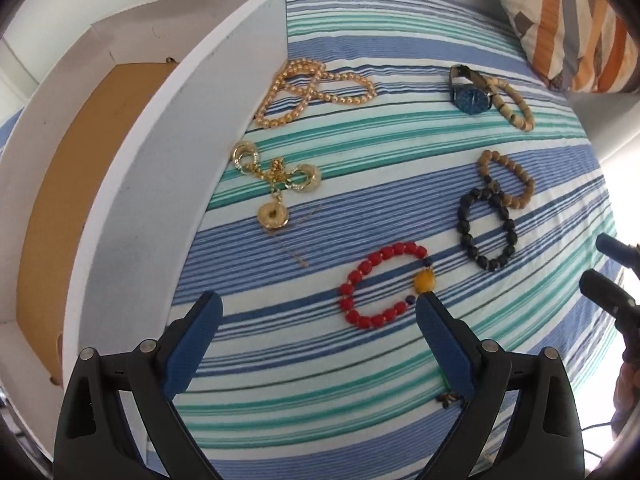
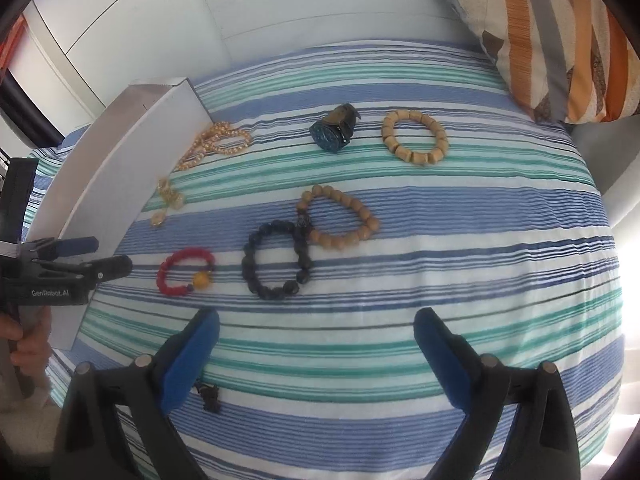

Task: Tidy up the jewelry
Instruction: 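Move the left tool to the red bead bracelet while the right tool approaches the black bead bracelet, then grasp the red bead bracelet with the left tool while the right tool grasps the black bracelet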

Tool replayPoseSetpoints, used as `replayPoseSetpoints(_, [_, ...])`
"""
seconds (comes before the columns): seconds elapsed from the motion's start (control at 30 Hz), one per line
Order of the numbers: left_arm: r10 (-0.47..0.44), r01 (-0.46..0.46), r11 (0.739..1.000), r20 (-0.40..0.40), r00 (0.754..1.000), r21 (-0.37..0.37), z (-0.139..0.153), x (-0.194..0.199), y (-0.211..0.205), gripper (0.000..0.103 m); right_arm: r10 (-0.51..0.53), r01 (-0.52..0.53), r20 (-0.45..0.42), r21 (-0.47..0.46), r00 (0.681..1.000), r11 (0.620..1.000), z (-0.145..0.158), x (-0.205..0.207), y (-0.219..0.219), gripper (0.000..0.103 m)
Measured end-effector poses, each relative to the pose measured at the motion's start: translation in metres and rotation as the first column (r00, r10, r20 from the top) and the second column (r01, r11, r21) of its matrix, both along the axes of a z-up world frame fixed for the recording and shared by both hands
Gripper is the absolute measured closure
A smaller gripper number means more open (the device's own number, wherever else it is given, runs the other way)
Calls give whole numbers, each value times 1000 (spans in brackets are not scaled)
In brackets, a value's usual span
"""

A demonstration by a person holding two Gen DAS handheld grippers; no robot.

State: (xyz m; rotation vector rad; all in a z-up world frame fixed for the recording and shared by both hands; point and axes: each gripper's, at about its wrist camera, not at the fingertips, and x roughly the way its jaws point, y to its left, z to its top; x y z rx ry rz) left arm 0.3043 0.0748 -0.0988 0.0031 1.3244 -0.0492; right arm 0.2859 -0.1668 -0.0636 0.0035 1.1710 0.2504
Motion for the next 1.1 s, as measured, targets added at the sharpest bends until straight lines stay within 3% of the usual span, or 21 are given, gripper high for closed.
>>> replayPoseSetpoints(0.17, [-19, 21, 998, -39, 999, 56, -18, 5, -5, 19, -34, 37, -65, 32, 997, 999, -29, 18, 8, 32])
replayPoseSetpoints(0.23, [-42, 43, 999, -25, 999, 26, -12, -2, -8, 19, -27, 33, -83, 66, 996, 997, -31, 17, 10, 33])
replayPoseSetpoints(0.4, [-205, 206, 978, 22, 978, -44, -4, -17, -34, 20, 159, -154, -61, 84, 985, 985, -30, 9, 37, 38])
replayPoseSetpoints(0.5, [-273, 274, 961, 27, 962, -37, -9, -17, -50, 30, 229, -223, -75, 81, 971, 972, -34, 13, 45, 42])
replayPoseSetpoints(0.57, [-289, 290, 956, 27, 957, -41, -13, -14, -56, 31, 216, -211, -84, 57, 973, 976, -34, 18, 40, 42])
replayPoseSetpoints(0.7, [-295, 294, 955, -2, 956, -46, -25, -7, -67, 42, 89, -86, -93, 40, 992, 996, -34, 30, 12, 42])
replayPoseSetpoints(0.8, [-313, 312, 949, -2, 950, -37, -30, -4, -79, 42, 36, -34, -69, 34, 997, 999, -31, 40, -7, 42])
replayPoseSetpoints(0.87, [-331, 331, 944, 5, 944, -18, -34, -4, -86, 42, 78, -75, -48, 52, 996, 996, -27, 47, -5, 43])
replayPoseSetpoints(0.97, [-335, 335, 942, -6, 942, -1, -43, -1, -94, 50, 195, -194, -27, 35, 980, 980, -24, 60, 15, 54])
replayPoseSetpoints(1.1, [-341, 340, 940, 21, 940, 36, -45, -3, -101, 50, 247, -246, -89, 25, 965, 969, -48, 87, 34, 65])
